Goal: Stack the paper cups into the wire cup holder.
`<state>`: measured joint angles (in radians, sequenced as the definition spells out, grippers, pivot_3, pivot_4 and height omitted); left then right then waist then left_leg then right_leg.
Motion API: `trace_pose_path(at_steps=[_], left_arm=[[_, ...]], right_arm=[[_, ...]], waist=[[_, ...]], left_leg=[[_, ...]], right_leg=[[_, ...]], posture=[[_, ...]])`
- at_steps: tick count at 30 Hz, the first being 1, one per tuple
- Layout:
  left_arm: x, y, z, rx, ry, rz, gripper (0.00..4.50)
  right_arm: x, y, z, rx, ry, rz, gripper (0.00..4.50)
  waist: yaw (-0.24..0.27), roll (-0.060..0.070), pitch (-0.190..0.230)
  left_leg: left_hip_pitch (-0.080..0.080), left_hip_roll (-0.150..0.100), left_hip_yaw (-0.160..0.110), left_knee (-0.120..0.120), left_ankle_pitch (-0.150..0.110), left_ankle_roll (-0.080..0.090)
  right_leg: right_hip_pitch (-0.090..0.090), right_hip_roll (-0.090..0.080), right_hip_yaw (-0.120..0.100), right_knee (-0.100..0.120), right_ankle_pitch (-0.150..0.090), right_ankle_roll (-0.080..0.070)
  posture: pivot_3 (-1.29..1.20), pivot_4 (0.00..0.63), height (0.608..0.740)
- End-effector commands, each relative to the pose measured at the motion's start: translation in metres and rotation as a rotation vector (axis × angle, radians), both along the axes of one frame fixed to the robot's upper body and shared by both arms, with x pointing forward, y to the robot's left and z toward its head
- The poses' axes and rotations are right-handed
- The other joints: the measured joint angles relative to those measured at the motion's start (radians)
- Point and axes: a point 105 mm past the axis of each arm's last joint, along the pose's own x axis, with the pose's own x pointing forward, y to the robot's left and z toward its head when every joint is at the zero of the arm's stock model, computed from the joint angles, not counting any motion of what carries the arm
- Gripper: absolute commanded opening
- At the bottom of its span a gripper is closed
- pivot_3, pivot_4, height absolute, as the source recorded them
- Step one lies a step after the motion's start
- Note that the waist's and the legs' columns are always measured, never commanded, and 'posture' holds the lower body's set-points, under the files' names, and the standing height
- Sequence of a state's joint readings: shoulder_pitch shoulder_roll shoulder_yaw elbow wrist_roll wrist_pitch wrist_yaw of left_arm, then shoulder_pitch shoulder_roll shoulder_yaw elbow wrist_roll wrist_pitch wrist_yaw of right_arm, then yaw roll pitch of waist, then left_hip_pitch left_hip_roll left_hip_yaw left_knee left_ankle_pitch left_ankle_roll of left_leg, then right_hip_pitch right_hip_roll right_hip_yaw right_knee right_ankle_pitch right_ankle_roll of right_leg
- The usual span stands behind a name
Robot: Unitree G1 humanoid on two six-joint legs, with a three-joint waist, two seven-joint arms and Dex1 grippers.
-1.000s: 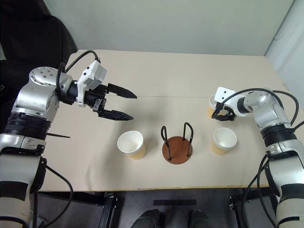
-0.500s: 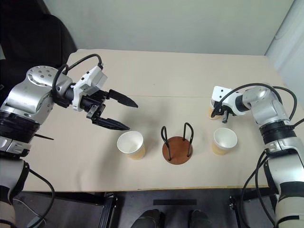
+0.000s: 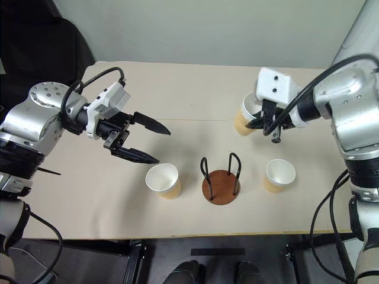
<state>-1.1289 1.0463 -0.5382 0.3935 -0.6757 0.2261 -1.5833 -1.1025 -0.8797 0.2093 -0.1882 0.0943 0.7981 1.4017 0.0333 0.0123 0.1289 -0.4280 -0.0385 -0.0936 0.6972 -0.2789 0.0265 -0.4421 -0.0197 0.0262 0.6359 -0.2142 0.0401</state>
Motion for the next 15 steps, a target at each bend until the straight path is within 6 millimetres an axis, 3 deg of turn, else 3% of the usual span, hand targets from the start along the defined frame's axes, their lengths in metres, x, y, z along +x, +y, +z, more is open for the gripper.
trace_pose_path(at_steps=[1, 6, 15], left_arm=[[-0.004, 0.003, 0.008, -0.004, -0.023, -0.024, 4.5], [0.001, 0.005, 0.008, -0.001, -0.035, -0.005, 4.5], [0.01, 0.0, 0.007, 0.0, -0.059, -0.01, 4.5]], right_arm=[[-0.026, 0.012, 0.027, 0.046, -0.052, 0.058, 0.03], [-0.046, 0.023, 0.03, 0.028, -0.028, 0.114, 0.03], [-0.051, 0.025, 0.005, -0.083, 0.026, 0.158, 0.03]], waist=[[0.0, 0.0, 0.0], [-0.001, 0.0, 0.0], [-0.002, 0.0, 0.0]], left_leg=[[0.0, 0.0, 0.0, 0.0, 0.0, 0.0], [0.0, 0.0, 0.0, 0.0, 0.0, 0.0], [0.0, 0.0, 0.0, 0.0, 0.0, 0.0]], right_leg=[[0.0, 0.0, 0.0, -0.001, 0.0, 0.0], [0.0, 0.0, 0.0, -0.001, 0.0, 0.0], [0.0, 0.0, 0.0, -0.001, 0.0, 0.0]], posture=[[0.0, 0.15, 0.74], [0.0, 0.15, 0.74], [0.0, 0.15, 0.74]])
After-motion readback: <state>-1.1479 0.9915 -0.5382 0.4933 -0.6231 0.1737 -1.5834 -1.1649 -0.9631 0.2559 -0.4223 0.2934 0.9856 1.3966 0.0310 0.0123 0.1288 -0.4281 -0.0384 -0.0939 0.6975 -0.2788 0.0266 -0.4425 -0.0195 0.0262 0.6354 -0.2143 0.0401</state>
